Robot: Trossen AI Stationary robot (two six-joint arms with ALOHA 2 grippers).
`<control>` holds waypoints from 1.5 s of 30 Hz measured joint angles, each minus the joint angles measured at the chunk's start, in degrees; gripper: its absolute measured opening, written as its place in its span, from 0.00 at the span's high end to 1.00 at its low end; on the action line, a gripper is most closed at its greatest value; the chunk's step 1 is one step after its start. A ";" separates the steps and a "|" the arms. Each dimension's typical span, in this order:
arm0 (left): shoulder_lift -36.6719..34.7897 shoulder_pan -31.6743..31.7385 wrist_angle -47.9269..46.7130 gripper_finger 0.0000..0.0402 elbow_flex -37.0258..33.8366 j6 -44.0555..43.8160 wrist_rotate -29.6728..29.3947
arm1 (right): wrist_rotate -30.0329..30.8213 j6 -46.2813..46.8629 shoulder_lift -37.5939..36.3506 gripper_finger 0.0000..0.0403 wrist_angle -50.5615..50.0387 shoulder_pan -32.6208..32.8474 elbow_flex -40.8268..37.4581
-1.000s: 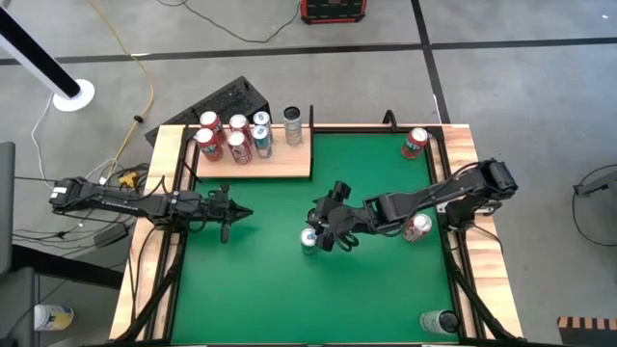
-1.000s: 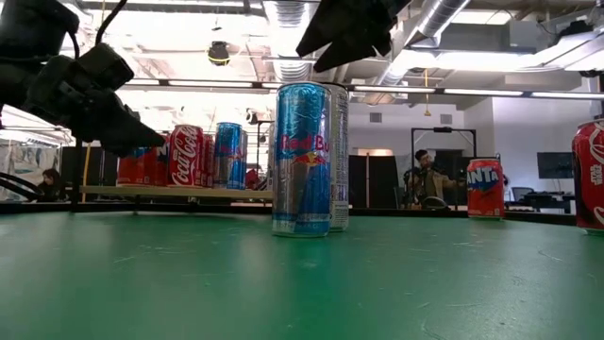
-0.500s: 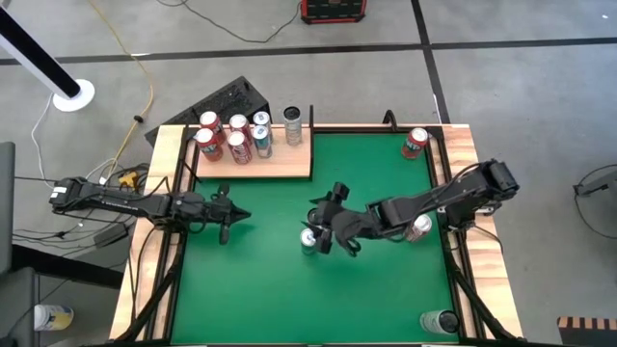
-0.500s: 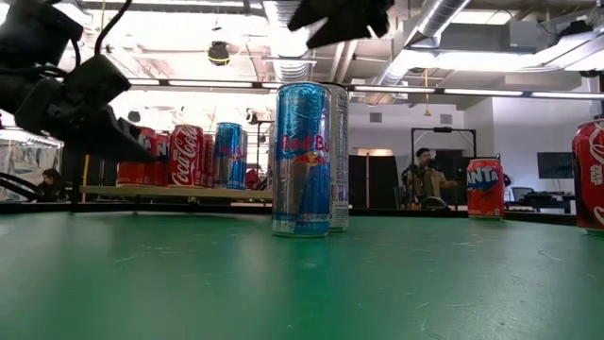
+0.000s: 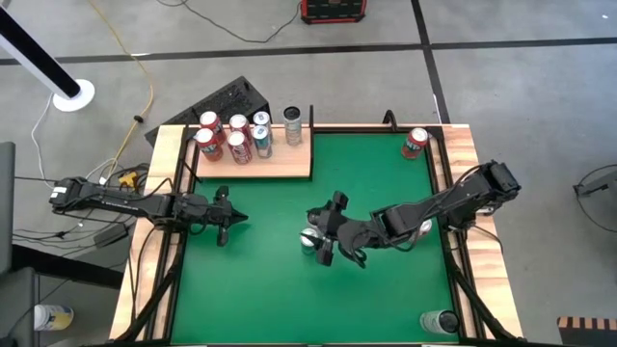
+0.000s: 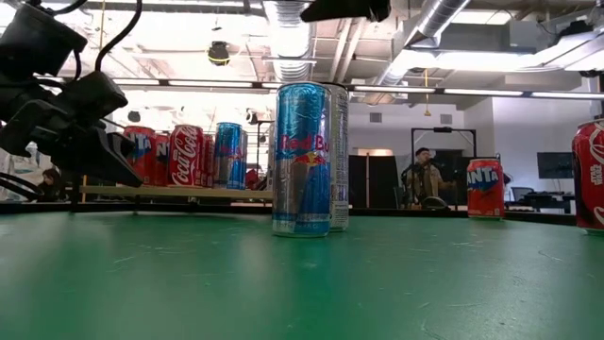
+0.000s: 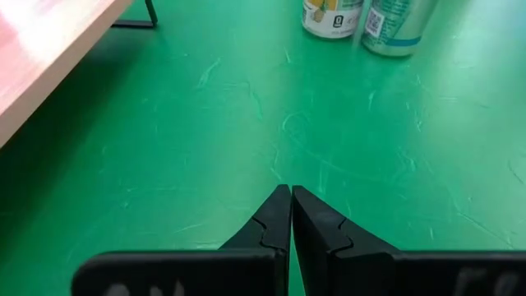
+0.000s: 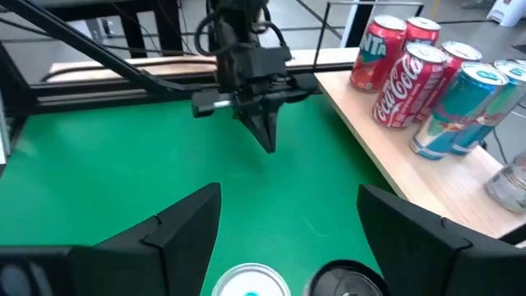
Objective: Place canned beverage on shelf
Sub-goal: Put the top white and yellow soda can on the shelf aligned with the other white and yellow soda can
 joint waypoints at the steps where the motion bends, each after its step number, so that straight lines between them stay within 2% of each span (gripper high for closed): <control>1: 0.01 0.00 -0.04 1.00 0.02 0.00 0.00 | 0.02 -0.20 0.00 0.23 0.07 0.31 0.18; 4: 0.00 0.00 -0.17 1.00 0.05 0.00 0.00 | 0.91 -0.02 -0.04 0.23 -1.29 0.58 0.26; 11: 0.00 0.00 -0.33 1.00 0.11 -0.04 -0.03 | 7.89 4.72 -0.02 0.23 -8.25 -0.15 0.26; 18: 0.00 0.00 -0.40 1.00 0.15 -0.04 -0.07 | 7.57 5.98 -0.02 0.23 -9.39 -0.21 -0.15; 25: 0.00 0.00 -0.42 1.00 0.15 -0.04 -0.13 | 7.68 15.83 0.22 0.23 -14.98 -1.75 -0.24; 31: 0.02 0.00 -0.42 1.00 0.17 -0.07 -0.17 | 8.25 19.33 0.84 0.23 -16.18 -1.98 -0.24; 35: 0.02 0.00 -0.42 1.00 0.17 -0.07 -0.17 | 10.23 20.47 0.85 0.23 -16.99 -0.28 -0.24; 41: 0.02 0.00 -0.44 1.00 0.20 -0.05 -0.15 | 17.50 23.27 0.85 0.23 -17.01 1.83 -0.24; 45: 0.02 0.00 -0.44 1.00 0.20 -0.06 -0.15 | 18.20 25.49 0.86 0.23 -16.75 1.84 -0.24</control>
